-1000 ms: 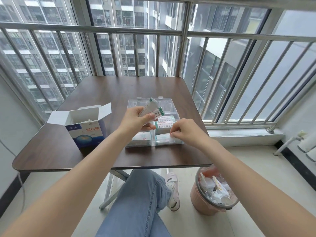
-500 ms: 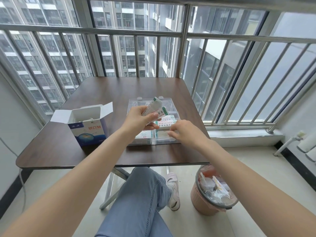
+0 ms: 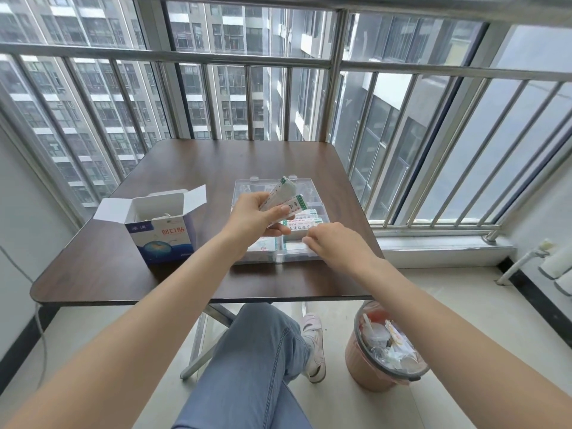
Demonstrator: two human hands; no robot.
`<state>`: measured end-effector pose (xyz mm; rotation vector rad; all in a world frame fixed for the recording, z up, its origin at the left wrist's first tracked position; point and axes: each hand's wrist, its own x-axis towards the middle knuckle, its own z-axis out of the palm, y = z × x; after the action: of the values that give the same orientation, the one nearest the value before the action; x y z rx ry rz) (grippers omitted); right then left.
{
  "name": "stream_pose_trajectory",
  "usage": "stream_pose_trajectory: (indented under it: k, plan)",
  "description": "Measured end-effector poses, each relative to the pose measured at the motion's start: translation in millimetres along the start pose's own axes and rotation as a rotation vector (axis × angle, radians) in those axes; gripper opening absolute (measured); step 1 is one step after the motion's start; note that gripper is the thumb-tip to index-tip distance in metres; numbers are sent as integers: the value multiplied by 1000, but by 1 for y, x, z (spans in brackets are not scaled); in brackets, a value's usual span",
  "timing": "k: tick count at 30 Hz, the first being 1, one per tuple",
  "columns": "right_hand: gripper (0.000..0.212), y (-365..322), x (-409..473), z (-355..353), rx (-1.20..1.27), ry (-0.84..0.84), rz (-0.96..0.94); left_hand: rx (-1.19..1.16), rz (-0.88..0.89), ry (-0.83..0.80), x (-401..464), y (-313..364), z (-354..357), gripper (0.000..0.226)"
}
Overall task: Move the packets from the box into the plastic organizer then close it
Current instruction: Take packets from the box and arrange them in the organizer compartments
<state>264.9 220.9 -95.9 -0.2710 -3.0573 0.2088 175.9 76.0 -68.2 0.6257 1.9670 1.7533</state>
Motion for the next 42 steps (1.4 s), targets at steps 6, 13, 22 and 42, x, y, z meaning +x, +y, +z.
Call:
stream_pose_trajectory:
  k: [6, 13, 22, 42]
  plan:
    - [39, -4, 0, 1, -85, 39, -4, 52, 13, -8, 3, -5, 1, 11]
    - [29, 3, 5, 6, 112, -6, 152, 519, 75, -9, 9, -20, 11, 10]
    - [17, 4, 15, 6, 231, 39, 207, 902, 81, -128, 14, -29, 21, 7]
    - [22, 2, 16, -2, 107, -85, 227, 978, 110, -89, 23, -26, 24, 13]
